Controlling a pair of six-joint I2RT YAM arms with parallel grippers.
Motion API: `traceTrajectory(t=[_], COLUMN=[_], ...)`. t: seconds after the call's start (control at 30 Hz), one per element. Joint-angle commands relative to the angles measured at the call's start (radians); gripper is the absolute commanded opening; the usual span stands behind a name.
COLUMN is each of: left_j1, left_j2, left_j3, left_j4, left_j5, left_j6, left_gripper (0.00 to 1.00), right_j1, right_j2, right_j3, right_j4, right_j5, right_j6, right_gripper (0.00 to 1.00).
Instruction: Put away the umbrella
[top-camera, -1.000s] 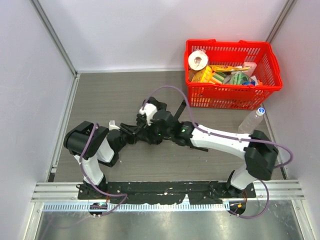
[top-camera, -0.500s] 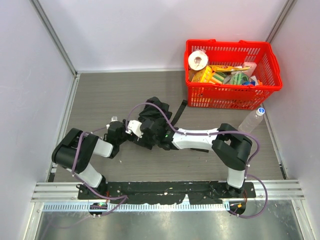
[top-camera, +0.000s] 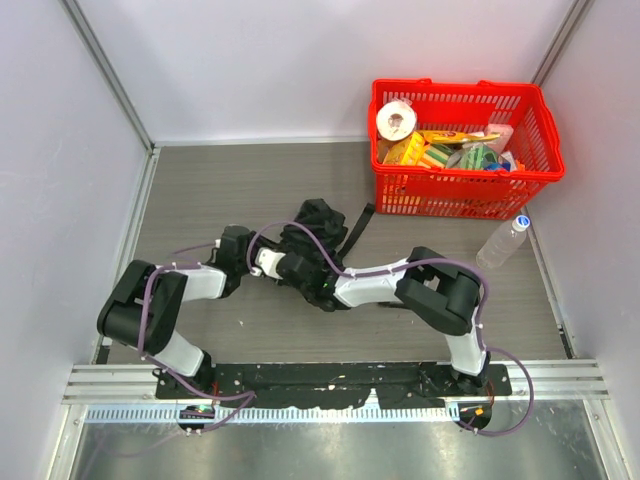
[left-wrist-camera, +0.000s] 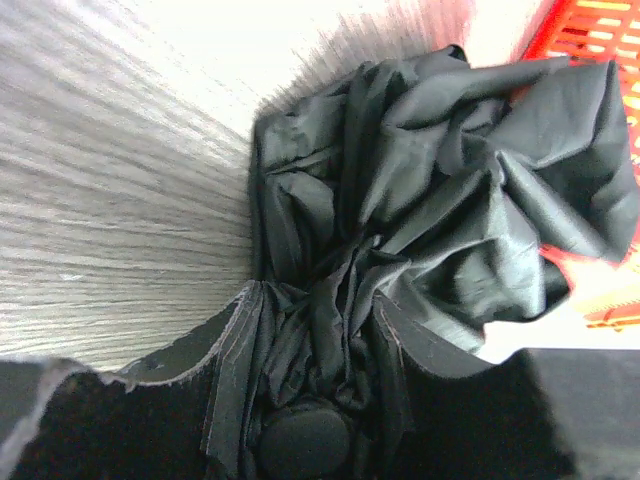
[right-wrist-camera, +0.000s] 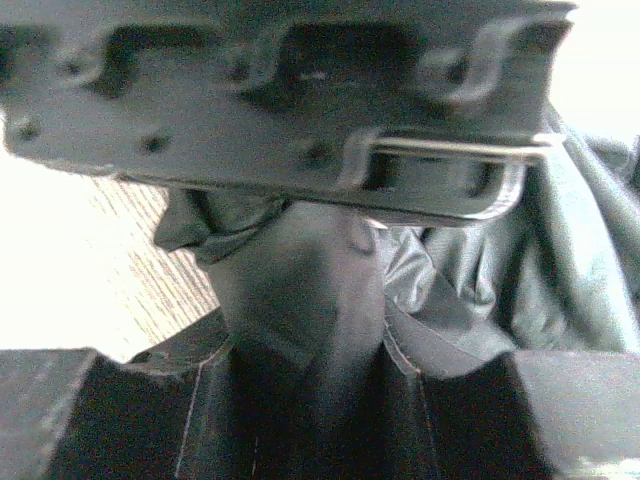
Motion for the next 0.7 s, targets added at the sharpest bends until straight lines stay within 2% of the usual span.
traceTrajectory(t=[0.0,0.07,0.13,0.17,0.23,0.27,0.33,0.37,0.43,0.67], left_j1=[0.015,0.024,0.039,0.049,0.068,0.081,0.107,0.116,0.128,0.145], left_j2=[-0.002,-0.003,-0.011,-0.018,-0.034,-0.043,-0.066,-0.078,-0.103,-0.175], left_j3=[-0.002,-0.003,-0.023,-0.035,-0.057,-0.068,-0.075,-0.079,-0.095,-0.209], left_j4=[-0.315,-0.285,-0.227,-0.185,-0.127,-0.099,-0.085,-0.081,-0.070,0.119], left_j5=[0.014,0.032,0.043,0.052,0.065,0.071,0.080,0.086,0.097,0.135], left_j6=[0.109,0.113,0.107,0.107,0.115,0.120,0.141,0.156,0.167,0.141], left_gripper=[0.00,0.00,0.04,0.16,0.43,0.54,0.65,0.82,0.99,1.00], right_j1=[-0.019,-0.028,-0.036,-0.045,-0.094,-0.114,-0.166,-0.188,-0.206,-0.248], right_j2=[0.043,0.039,0.033,0.032,0.025,0.010,-0.001,-0.001,0.011,0.071], right_j3=[-0.021,-0.016,-0.006,0.020,0.066,0.071,0.082,0.087,0.102,0.166], right_j4=[0.008,-0.032,-0.101,-0.124,-0.215,-0.228,-0.241,-0.239,-0.258,-0.330], right_j5=[0.037,-0.028,-0.112,-0.135,-0.279,-0.401,-0.543,-0.579,-0.660,-0.844], right_j6=[0.019,0.067,0.113,0.134,0.192,0.218,0.287,0.300,0.321,0.370], right_gripper=[0.24,0.01,0.01,0.01,0.01,0.01,0.01,0.01,0.01,0.01])
